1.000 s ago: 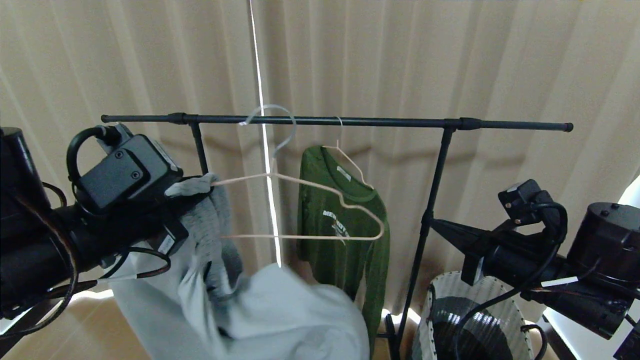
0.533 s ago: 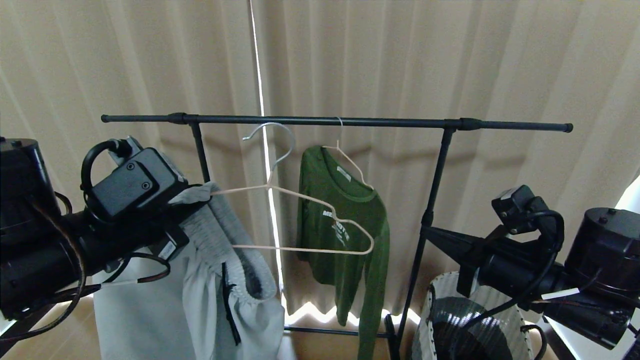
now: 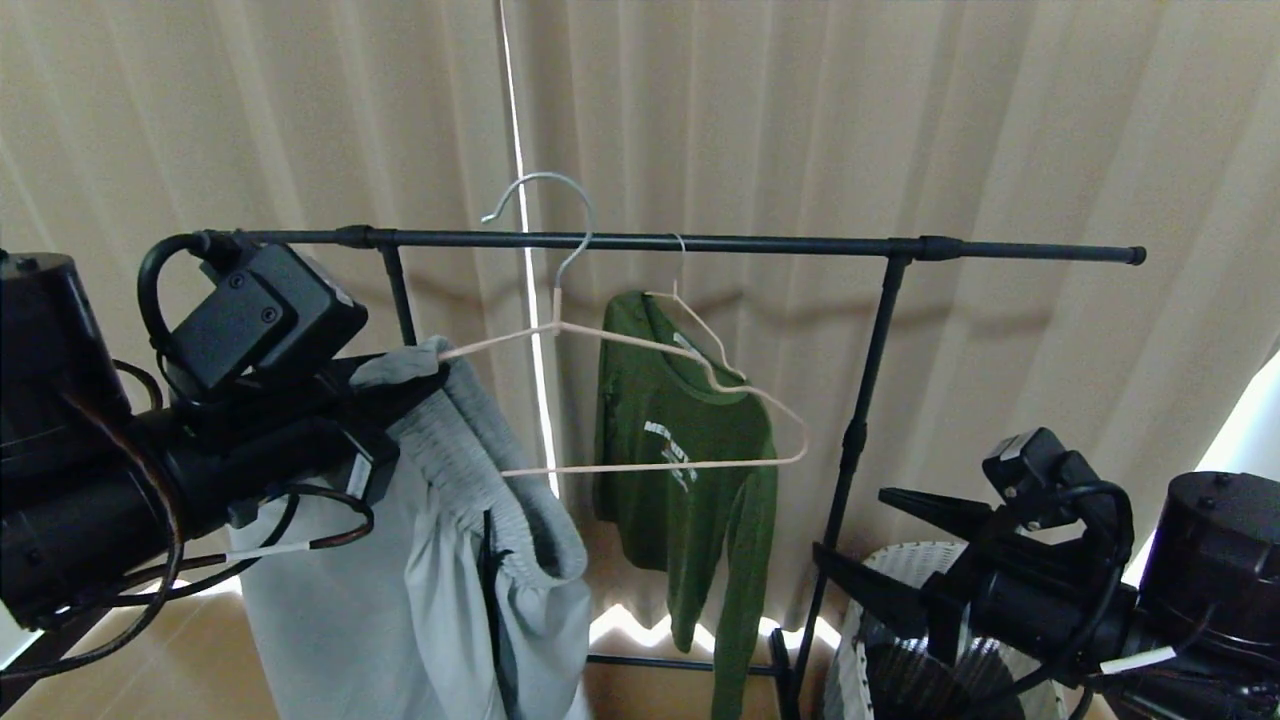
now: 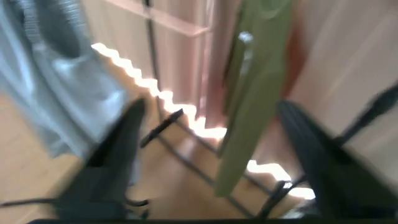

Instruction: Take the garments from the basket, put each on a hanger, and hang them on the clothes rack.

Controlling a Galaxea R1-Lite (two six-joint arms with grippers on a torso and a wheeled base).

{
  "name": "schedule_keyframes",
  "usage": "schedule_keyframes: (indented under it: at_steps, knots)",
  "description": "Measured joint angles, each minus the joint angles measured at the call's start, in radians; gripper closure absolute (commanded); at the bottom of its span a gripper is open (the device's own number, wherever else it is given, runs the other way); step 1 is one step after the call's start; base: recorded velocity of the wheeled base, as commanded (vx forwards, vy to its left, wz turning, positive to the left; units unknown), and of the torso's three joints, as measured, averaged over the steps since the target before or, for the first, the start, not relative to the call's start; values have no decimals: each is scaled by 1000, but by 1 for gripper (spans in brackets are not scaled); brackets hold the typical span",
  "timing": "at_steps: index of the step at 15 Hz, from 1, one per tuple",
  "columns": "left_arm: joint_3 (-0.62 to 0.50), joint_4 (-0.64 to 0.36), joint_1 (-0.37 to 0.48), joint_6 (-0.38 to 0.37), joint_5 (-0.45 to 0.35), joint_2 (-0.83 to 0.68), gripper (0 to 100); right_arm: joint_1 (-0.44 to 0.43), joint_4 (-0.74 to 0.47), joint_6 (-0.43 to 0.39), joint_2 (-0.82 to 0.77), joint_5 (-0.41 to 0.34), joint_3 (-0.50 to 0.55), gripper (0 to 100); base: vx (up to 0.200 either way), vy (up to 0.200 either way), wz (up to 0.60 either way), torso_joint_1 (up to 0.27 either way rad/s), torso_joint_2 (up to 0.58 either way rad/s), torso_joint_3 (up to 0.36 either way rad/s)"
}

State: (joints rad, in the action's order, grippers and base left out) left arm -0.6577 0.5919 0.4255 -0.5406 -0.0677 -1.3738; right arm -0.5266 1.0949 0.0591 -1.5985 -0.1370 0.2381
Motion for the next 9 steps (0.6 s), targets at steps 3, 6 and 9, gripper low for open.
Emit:
schedule_keyframes:
  at_steps: [3, 6, 9]
  knots:
    - [-42, 3, 67, 73, -2, -5, 100, -67, 0, 41, 0, 1, -1, 0, 0, 0, 0, 0, 0, 0]
    - [-92, 10, 135, 127, -2, -20, 100, -137, 15, 52, -1, 3, 11, 0, 0, 0, 0, 0, 0, 0]
    - [-113, 11, 190, 140, -2, -33, 100, -192, 25, 62, -6, 3, 36, 0, 0, 0, 0, 0, 0, 0]
